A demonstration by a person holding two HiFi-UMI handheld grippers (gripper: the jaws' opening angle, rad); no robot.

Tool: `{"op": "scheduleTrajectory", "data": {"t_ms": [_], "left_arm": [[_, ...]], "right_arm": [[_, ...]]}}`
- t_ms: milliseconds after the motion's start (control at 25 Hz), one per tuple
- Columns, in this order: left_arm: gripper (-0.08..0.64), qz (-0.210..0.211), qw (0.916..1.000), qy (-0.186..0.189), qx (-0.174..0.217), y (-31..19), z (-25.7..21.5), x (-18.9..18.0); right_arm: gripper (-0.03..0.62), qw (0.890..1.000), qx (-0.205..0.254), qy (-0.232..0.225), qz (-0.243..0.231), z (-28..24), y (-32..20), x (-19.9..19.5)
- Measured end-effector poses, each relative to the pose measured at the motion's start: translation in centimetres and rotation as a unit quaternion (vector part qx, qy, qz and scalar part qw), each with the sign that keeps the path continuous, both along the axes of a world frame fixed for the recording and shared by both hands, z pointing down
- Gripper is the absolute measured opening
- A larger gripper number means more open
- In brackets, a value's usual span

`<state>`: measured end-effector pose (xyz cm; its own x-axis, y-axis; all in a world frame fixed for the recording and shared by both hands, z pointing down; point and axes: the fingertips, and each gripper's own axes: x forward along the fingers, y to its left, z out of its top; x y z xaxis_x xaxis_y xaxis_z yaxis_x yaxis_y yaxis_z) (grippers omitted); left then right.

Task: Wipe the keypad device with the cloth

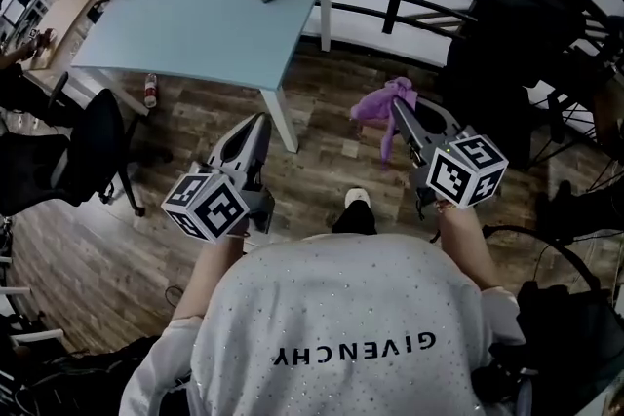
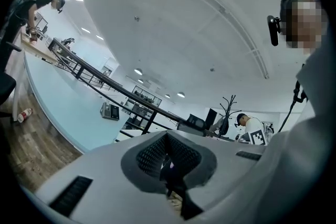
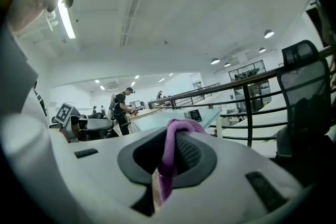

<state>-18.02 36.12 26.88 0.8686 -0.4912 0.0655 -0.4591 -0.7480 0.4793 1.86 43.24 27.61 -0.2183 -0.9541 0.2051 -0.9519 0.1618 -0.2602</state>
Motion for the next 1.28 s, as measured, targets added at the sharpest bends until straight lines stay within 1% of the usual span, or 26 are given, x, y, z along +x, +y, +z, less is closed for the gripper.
{"op": "scheduleTrajectory", "data": {"t_ms": [80, 160, 280, 400, 520, 720, 840, 920, 1000, 1080, 1280], "left_arm": [[0.002, -0.003, 1.0000, -0.003, 0.003, -1.5, 0.0, 1.7], [0.002, -0.011, 0.9999, -0.004, 0.005, -3.1, 0.0, 3.5], [0.002, -0.024, 0.9997, 0.002, 0.006, -5.5, -0.2, 5.9], [0.002, -0.024, 0.9997, -0.003, -0.002, -7.3, -0.8, 8.5], [0.002, -0.024, 0.9996, -0.002, -0.012, -8.7, -0.7, 10.4], [0.001, -0.035, 0.9992, 0.006, -0.019, -11.0, 0.9, 12.9], [0.000, -0.042, 0.9985, 0.008, -0.034, -12.4, 1.9, 14.5], [0.002, -0.036, 0.9985, 0.016, -0.038, -13.0, 2.0, 15.7], [0.002, -0.039, 0.9983, 0.025, -0.035, -13.5, 1.8, 16.5], [0.002, -0.052, 0.9977, 0.028, -0.034, -14.2, 1.9, 16.6], [0.002, -0.066, 0.9969, 0.006, -0.041, -15.4, 3.3, 16.3]], "right_arm": [[0.025, 1.000, 0.007, -0.001, 0.001, -0.3, -2.0, 2.0], [0.025, 1.000, 0.010, 0.001, -0.009, -0.4, -3.8, 3.9], [0.025, 1.000, 0.008, 0.004, -0.025, -0.5, -6.2, 6.4], [0.025, 1.000, 0.002, -0.005, -0.026, -0.8, -9.0, 8.9], [0.025, 0.999, -0.004, -0.007, -0.043, -0.4, -11.6, 10.3], [0.025, 0.998, -0.014, -0.003, -0.069, 1.6, -14.6, 12.1], [0.025, 0.997, -0.017, -0.009, -0.069, 2.4, -16.1, 14.2], [0.025, 0.997, -0.019, -0.019, -0.068, 2.8, -16.9, 15.5], [0.025, 0.997, -0.021, -0.024, -0.072, 3.1, -17.6, 16.3], [0.025, 0.996, -0.024, -0.022, -0.080, 3.5, -18.4, 16.7], [0.025, 0.995, -0.033, -0.024, -0.093, 4.5, -20.0, 16.4]]}}
